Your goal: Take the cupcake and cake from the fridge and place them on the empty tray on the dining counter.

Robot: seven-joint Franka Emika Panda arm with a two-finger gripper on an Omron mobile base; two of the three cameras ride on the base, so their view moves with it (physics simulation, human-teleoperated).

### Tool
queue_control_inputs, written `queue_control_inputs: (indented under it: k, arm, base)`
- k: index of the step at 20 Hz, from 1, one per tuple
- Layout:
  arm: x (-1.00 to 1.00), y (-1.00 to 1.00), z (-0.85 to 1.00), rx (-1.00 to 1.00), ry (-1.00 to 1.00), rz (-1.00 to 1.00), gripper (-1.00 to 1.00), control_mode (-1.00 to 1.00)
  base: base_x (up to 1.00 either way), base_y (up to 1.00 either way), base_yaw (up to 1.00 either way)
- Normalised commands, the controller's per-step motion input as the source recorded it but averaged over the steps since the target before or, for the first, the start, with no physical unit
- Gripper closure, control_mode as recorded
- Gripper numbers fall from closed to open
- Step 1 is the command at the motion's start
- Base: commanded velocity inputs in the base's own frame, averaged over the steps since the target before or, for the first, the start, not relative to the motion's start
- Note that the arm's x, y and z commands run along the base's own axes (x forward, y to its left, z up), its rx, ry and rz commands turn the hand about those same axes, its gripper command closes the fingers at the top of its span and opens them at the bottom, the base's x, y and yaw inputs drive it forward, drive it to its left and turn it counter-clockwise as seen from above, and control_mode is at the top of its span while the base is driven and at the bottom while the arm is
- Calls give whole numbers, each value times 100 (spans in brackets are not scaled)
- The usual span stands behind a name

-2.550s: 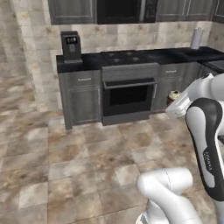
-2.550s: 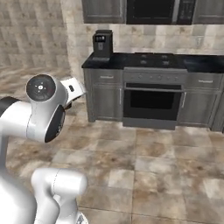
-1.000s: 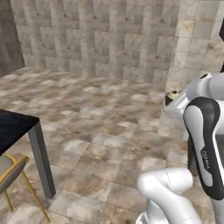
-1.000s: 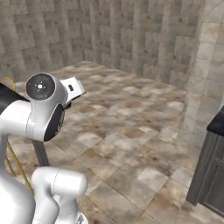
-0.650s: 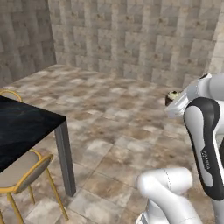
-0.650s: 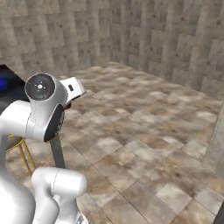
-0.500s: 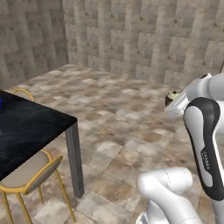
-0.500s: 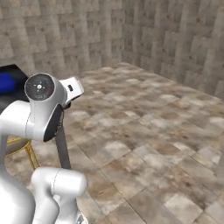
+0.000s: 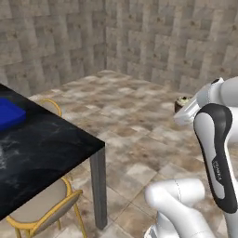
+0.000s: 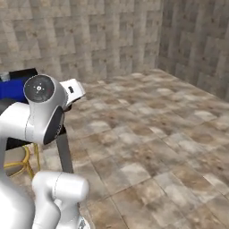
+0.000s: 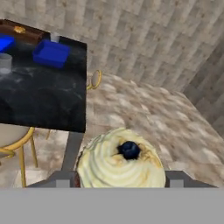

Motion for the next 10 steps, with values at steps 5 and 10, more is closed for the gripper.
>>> queue_control_inputs:
  k: [5, 10]
  arm:
    - [0, 0, 0, 0, 0, 0, 100, 100]
    - [0, 0, 0, 0, 0, 0, 100, 100]
  base:
    - [89, -40, 31]
    - [94, -37, 34]
